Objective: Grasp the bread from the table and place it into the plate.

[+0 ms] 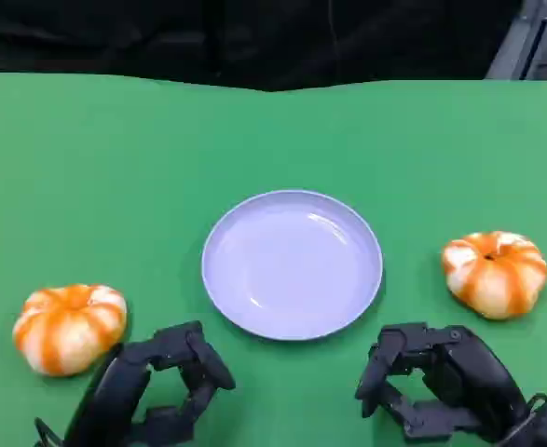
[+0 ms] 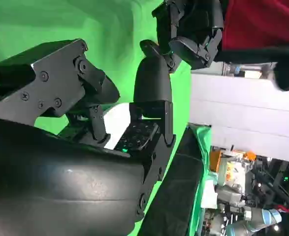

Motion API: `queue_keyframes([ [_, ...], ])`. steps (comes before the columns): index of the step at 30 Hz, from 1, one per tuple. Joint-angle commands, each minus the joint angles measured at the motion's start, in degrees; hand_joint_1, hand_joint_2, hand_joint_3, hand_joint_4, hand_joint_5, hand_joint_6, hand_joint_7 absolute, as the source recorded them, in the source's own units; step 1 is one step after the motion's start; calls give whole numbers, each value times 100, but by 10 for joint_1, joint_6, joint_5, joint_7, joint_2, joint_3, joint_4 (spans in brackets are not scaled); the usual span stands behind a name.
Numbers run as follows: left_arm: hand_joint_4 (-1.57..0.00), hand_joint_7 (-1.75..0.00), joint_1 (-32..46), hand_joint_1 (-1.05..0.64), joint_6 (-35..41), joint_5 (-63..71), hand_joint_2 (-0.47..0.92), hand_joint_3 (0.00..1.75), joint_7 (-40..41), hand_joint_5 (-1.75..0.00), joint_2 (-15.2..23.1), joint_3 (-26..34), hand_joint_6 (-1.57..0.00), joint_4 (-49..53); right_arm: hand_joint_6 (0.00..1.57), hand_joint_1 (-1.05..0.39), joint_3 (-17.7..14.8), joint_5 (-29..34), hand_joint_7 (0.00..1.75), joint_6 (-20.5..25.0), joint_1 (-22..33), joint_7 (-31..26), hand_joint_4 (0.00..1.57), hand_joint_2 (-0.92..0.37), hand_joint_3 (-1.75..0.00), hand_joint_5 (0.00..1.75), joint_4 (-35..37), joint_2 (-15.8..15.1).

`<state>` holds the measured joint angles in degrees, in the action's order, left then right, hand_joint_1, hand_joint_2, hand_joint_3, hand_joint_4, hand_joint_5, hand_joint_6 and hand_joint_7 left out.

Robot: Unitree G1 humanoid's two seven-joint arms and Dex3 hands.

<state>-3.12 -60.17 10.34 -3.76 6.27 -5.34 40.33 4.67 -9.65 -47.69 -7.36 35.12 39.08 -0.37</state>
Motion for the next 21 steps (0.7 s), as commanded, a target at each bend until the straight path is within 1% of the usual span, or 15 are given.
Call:
queue_keyframes([
  [1, -76, -123, 2, -13, 0, -3, 65, 91, 1, -157, 6, 1, -81, -6, 94, 10, -4, -2, 99, 0, 5, 0, 91, -63, -101, 131, -9, -10],
  [6, -75, -121, 2, -13, -1, -6, 66, 89, -1, -154, 6, 1, -80, -6, 94, 9, -2, 2, 101, 1, 9, -3, 90, -61, -104, 133, -16, -10],
  [16, -75, -122, 4, -14, 3, -4, 66, 88, 2, -155, 6, 2, -80, -12, 93, 11, -1, 3, 102, 1, 9, -5, 90, -61, -105, 134, -18, -10],
  [18, -75, -115, 6, -13, 6, -2, 72, 78, 4, -150, 6, 3, -82, -16, 93, 10, -1, 2, 102, -1, 8, -4, 90, -60, -105, 134, -16, -10],
  [21, -75, -113, 7, -13, 11, -8, 74, 75, 4, -149, 5, 5, -82, -18, 93, 10, -1, 0, 103, 1, 7, -3, 90, -59, -106, 134, -16, -10],
])
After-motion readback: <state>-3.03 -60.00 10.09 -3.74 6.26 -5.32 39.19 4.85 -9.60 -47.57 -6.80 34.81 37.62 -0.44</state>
